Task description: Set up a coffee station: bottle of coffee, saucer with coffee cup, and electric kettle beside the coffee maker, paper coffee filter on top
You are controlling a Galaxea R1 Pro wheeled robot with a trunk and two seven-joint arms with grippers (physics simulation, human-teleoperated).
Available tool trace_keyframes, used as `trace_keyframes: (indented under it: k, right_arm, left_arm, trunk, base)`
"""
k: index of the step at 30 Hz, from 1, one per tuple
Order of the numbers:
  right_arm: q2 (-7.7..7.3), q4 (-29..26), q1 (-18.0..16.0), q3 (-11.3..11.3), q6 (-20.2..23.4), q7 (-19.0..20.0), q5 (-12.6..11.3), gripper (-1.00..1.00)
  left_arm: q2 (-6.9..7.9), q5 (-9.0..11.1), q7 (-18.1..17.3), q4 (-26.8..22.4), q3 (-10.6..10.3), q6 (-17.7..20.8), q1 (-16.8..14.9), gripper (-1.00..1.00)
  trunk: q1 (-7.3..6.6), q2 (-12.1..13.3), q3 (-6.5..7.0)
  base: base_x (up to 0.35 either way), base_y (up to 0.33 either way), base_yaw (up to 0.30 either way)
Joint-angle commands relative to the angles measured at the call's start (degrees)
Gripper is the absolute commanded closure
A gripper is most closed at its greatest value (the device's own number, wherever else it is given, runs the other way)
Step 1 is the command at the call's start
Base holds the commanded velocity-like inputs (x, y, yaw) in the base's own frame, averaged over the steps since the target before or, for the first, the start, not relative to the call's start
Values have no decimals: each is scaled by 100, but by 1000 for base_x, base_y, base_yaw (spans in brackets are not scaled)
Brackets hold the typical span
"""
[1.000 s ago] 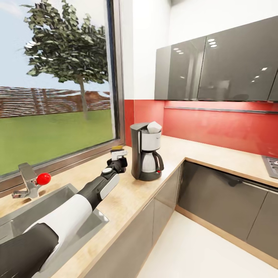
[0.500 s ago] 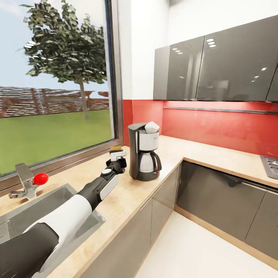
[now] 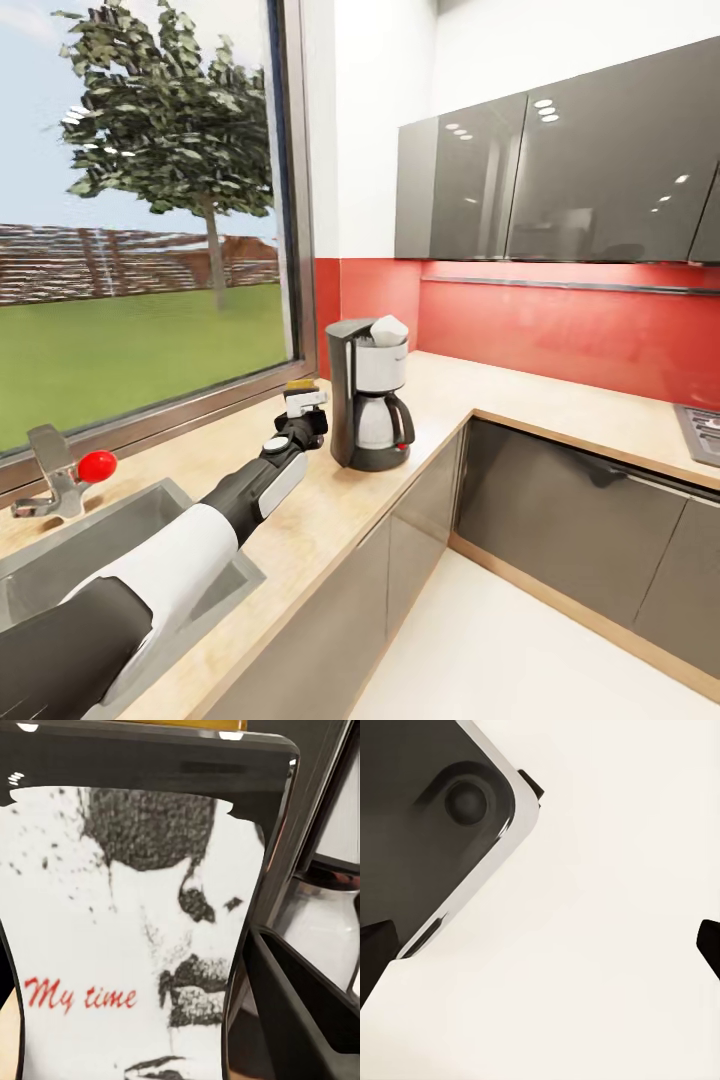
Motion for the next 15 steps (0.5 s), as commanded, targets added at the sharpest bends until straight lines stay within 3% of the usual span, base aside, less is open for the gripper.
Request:
trace_keyframes:
  k: [1,15]
  right_arm:
    - [-5,16,-8,-48,-20,12,28,-100]
    - [-5,16,-8,-48,-20,13,28,-100]
  left_arm:
    - [4,19,43,-8,-30,20,-7,100]
    - [4,17,43,-8,-30,23,-7,100]
  trunk:
    - [2,-7,-9]
    - [2,-7,-9]
  base:
    - [24,-27,0]
    - [19,-25,0]
